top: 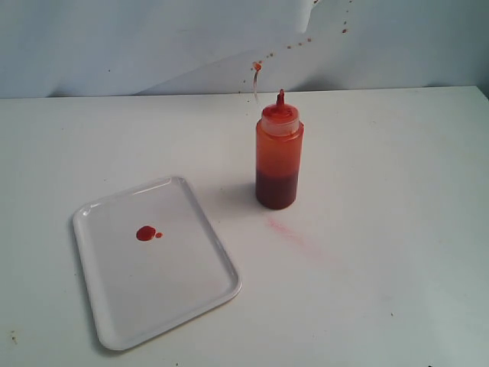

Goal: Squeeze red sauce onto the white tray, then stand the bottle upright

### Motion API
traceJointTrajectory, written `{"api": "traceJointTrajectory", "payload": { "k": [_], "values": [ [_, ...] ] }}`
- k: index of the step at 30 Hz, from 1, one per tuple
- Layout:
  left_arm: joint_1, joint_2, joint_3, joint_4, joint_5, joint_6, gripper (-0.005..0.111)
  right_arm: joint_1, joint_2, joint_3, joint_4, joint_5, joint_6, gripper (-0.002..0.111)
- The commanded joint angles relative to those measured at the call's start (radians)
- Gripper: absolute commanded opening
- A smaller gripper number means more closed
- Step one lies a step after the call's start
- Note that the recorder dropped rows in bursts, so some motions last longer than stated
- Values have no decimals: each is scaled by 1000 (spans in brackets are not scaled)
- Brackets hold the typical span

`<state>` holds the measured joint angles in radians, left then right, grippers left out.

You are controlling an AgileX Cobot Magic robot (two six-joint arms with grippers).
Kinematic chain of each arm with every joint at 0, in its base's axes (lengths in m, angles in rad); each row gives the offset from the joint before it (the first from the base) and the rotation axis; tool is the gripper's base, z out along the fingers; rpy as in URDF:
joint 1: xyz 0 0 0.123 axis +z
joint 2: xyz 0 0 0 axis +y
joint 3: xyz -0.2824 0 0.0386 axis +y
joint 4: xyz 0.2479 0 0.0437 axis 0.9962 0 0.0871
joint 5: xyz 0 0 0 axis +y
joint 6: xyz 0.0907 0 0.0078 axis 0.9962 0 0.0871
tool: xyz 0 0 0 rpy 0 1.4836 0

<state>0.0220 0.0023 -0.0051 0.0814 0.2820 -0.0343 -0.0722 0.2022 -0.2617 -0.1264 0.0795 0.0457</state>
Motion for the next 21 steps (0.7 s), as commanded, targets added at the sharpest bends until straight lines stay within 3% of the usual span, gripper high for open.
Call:
{"api": "traceJointTrajectory", "payload": {
  "k": [1,11,21],
  "values": [
    [1,-2,5,4,-9,-10,0,-8,-5,59,115,-28,-104,0],
    [1,-2,5,4,-9,-10,0,-8,-7,85,111,-37,-113,0],
    [1,-2,5,4,-9,-10,0,-8,-7,92,113,70,-120,0]
  ]
}}
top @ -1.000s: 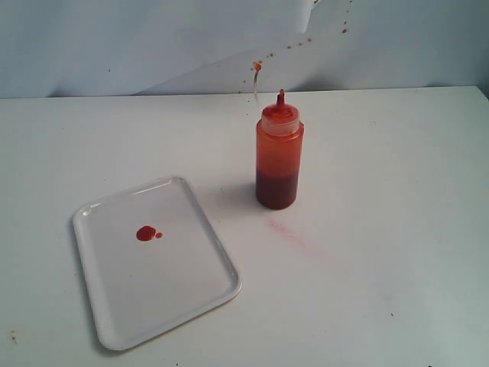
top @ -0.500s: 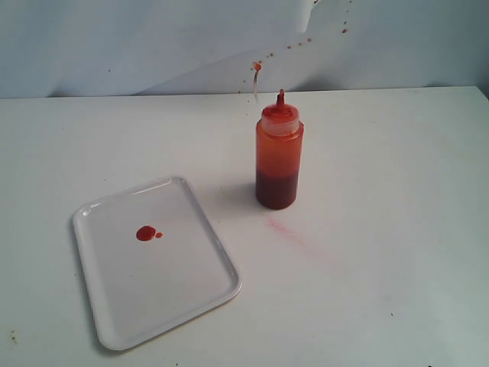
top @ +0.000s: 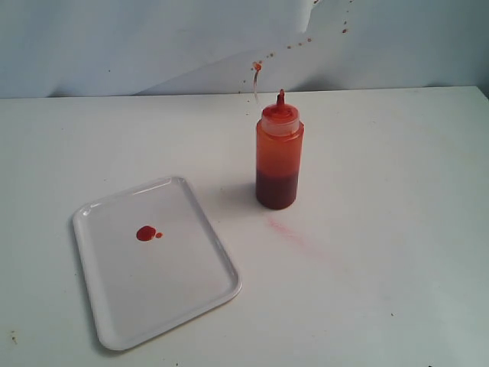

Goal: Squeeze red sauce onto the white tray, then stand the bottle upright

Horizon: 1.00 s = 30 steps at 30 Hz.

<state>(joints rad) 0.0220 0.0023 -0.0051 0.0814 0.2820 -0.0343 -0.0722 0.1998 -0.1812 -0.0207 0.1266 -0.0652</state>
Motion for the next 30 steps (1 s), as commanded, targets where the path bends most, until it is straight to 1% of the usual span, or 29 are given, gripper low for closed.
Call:
{"api": "traceJointTrajectory", "payload": {
  "k": [1,7,12,17,21,22,30],
  "values": [
    [1,-2,5,4,-9,-10,0,-8,-4,19,7,20,-9,0],
    [1,-2,5,4,-9,-10,0,-8,-37,102,7,10,-9,0],
    [1,-2,5,4,-9,-10,0,-8,-75,156,21,-52,6,0],
    [1,-2,5,4,-9,-10,0,-39,-113,181,31,-55,6,0],
    [1,-2,5,4,-9,-10,0,-79,-158,181,34,-40,6,0],
    [1,-2,5,4,-9,-10,0,-81,-169,181,31,-9,5,0],
    [1,-2,5,4,-9,-10,0,-81,-200,181,21,80,-14,0]
  ]
}}
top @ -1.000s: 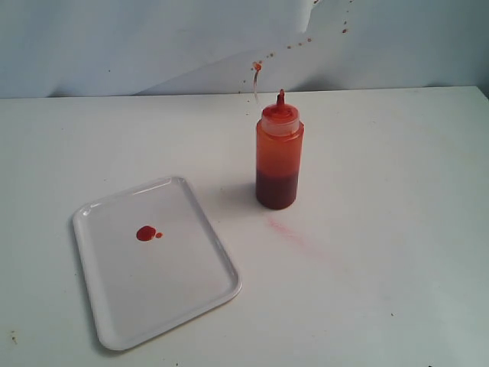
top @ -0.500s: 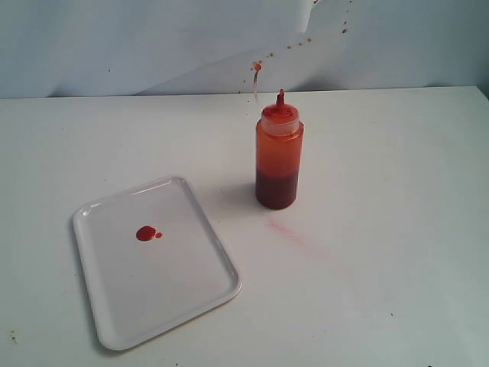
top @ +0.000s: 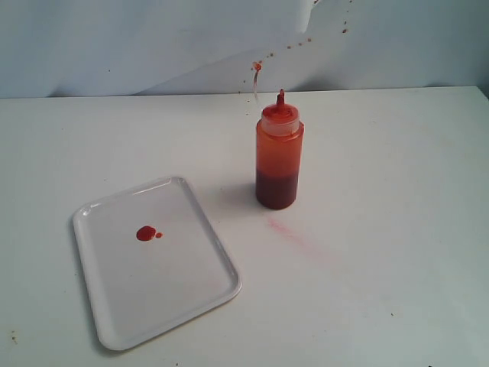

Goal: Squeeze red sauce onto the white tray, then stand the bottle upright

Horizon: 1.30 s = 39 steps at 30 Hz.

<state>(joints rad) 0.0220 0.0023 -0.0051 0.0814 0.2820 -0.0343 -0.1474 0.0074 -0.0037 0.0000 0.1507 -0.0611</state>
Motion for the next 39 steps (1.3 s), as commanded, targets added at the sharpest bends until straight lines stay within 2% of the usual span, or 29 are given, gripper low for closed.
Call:
{"api": "traceJointTrajectory", "payload": {
  "k": [1,7,15,25,39],
  "values": [
    [1,-2,5,4,-9,-10,0,-6,-7,4,0,74,-18,0],
    [1,-2,5,4,-9,-10,0,-4,-7,4,0,190,-21,0],
    [1,-2,5,4,-9,-10,0,2,-7,4,0,190,-21,0],
    [1,-2,5,4,-9,-10,0,149,-7,4,0,190,-14,0],
    [1,-2,5,4,-9,-10,0,145,-7,4,0,190,-14,0]
  ]
}}
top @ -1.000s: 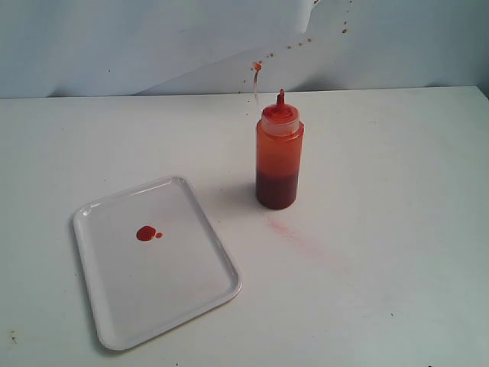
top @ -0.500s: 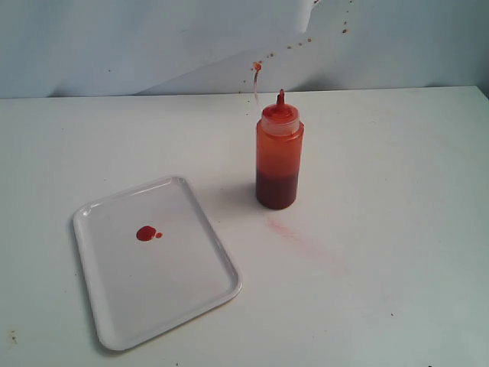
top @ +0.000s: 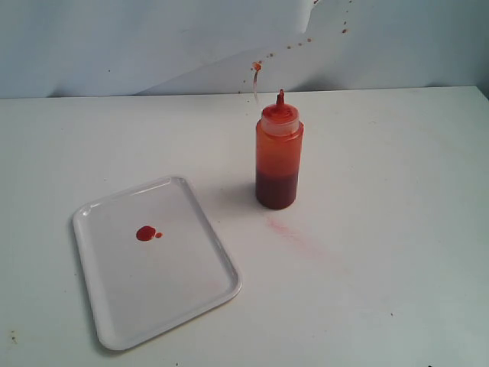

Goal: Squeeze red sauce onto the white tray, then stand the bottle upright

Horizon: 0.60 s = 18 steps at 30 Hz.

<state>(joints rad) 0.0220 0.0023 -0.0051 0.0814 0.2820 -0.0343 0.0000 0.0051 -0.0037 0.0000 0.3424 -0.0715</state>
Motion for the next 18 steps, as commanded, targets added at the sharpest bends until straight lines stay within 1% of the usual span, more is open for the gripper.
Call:
{"api": "traceJointTrajectory", "payload": {
  "k": [1,4,18],
  "values": [
    [1,-2,5,4,-9,-10,0,-11,-5,4,0,-2,-2,0],
    [1,-2,5,4,-9,-10,0,-35,-5,4,0,-2,-2,0],
    [1,-2,5,4,-9,-10,0,-35,-5,4,9,-2,-2,0]
  ]
}}
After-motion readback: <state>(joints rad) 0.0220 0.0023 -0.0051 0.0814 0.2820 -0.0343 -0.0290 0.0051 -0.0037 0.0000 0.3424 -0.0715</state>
